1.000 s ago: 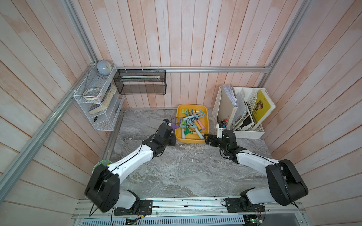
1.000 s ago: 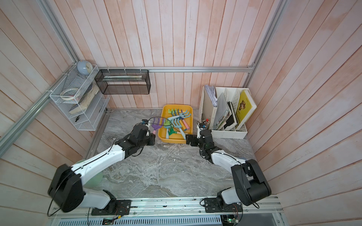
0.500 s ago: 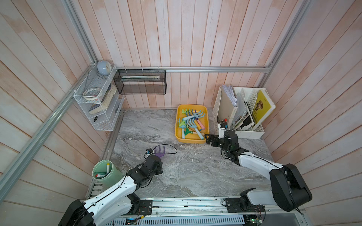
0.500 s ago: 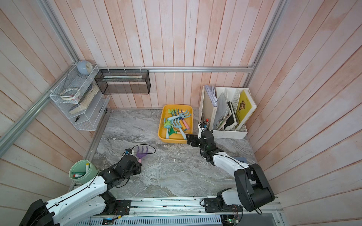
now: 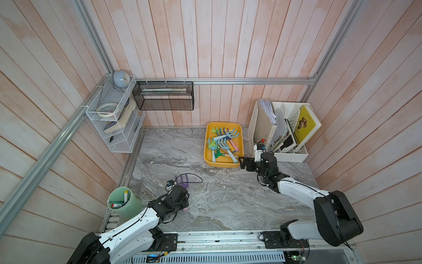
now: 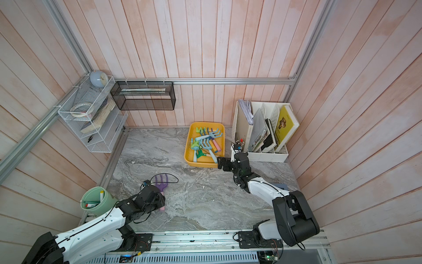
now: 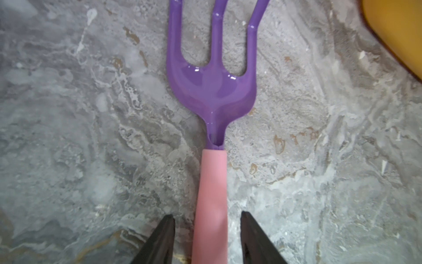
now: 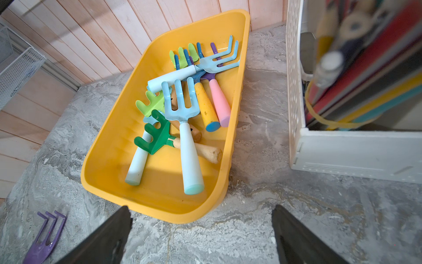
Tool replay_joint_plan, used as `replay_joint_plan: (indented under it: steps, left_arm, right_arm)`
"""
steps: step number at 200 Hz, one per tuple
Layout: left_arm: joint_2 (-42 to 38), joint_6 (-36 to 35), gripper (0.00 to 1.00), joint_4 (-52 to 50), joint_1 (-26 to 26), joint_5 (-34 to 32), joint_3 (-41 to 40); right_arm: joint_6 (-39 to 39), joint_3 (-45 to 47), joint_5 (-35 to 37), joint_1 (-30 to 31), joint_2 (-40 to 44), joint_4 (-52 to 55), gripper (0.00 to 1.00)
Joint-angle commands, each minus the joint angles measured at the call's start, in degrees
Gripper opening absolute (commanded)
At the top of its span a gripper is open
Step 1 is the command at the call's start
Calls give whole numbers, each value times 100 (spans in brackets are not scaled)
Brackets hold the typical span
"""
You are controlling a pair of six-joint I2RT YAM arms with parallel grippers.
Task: Take the hand rake out of the storage box
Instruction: Place the rake at the center of the board.
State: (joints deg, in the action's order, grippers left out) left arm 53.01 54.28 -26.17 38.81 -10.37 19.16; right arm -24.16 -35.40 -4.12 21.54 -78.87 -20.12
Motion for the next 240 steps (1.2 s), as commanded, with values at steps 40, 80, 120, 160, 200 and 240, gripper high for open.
replay_joint_plan:
  steps: [40,80,120,160,200,240]
  left_arm:
    - [1410,-116,57,-783,-208,-500,1024]
    - [1709,-322,52,-897,-574,-124,1065]
    - [1066,-384,44,-981,-813,265,789]
    - [1276,-348,34,-1017,-905,179,809]
    - [1302,-298,26,-1057,-936,94,796]
    - [1296,-169,35,-1165,-915,104,814]
  right_arm:
    - [-36,97,43,-40,7,-27,98]
    - [-45,196,96,-57,109,-45,98]
    - [-36,198,87,-63,93,-54,98]
    - [-44,202,96,-58,109,-54,98]
    - [-45,210,104,-71,100,-63,98]
    - [-45,228,130,-132,96,-54,98]
